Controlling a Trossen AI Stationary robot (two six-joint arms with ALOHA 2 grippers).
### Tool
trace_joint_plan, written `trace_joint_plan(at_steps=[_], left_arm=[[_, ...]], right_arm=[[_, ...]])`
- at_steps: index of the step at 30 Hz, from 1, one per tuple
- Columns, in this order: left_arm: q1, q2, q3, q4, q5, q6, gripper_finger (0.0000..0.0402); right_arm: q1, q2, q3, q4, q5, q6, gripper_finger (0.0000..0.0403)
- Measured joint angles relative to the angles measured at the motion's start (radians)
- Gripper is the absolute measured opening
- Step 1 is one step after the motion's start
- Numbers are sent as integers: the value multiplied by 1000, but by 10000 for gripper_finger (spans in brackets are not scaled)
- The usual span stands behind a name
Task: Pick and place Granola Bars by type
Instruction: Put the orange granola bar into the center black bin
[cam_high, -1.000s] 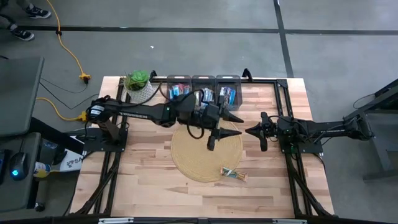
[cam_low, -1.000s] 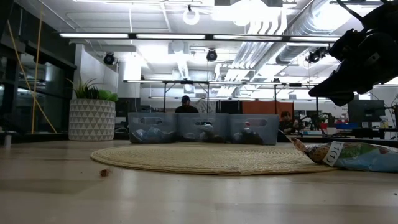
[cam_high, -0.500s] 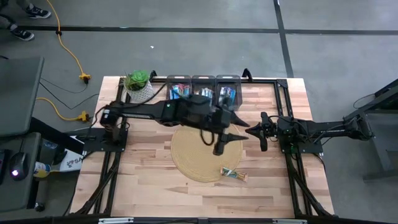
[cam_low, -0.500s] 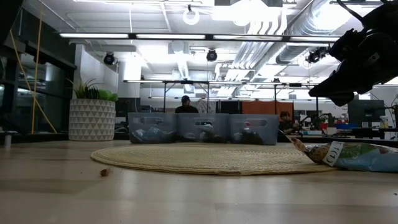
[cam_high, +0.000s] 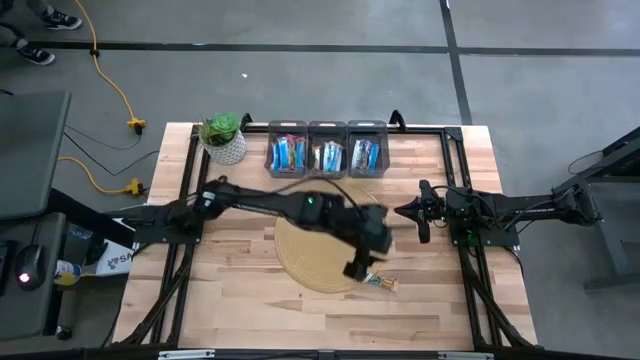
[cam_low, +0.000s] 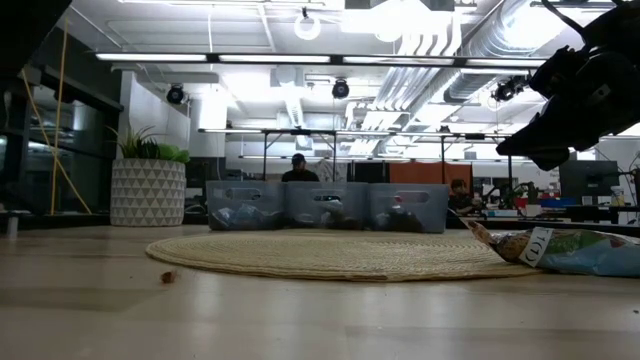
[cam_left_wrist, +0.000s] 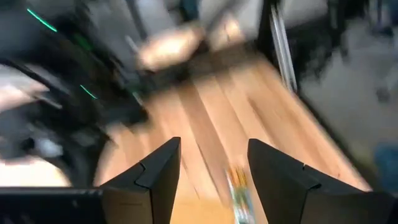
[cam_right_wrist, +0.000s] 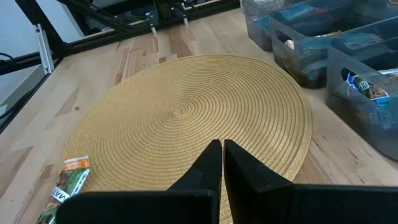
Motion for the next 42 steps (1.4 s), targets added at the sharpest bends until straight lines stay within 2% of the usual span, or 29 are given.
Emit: trace_joint_plan(at_steps=[2, 4, 6, 8, 10, 12, 14, 16, 18, 21, 23, 33, 42], left_arm=[[-19, 29, -4, -55, 0, 30, 184], [-38, 77, 2, -23, -9, 69, 184], [-56, 112, -4, -78, -59, 112, 184], [-68, 166, 0, -35, -92, 147, 184], [-76, 191, -6, -80, -93, 166, 184], [-78, 228, 2, -23, -81, 168, 184], [-84, 244, -5, -79, -70, 153, 184], [-82, 281, 1, -12, -67, 148, 184], [-82, 289, -6, -68, -68, 132, 184], [-77, 312, 2, -17, -66, 96, 184], [-76, 319, -2, -41, -72, 73, 184], [-75, 353, -6, 128, -72, 78, 184], [-75, 378, -9, -5, -67, 77, 184]], right_arm=[[0, 0, 0, 0, 0, 0, 0], [0, 0, 0, 1, 0, 0, 0], [0, 4, 0, 6, 0, 0, 0], [0, 5, 0, -1, 0, 0, 0], [0, 10, 0, 3, 0, 0, 0], [0, 12, 0, -1, 0, 0, 0], [0, 20, 0, 4, 1, 0, 0], [0, 19, 0, -3, 0, 0, 0], [0, 26, 0, 3, 0, 0, 0], [0, 31, 0, 1, 1, 0, 0], [0, 32, 0, 0, 0, 0, 0], [0, 33, 0, 0, 0, 0, 0], [0, 32, 0, 0, 0, 0, 0]])
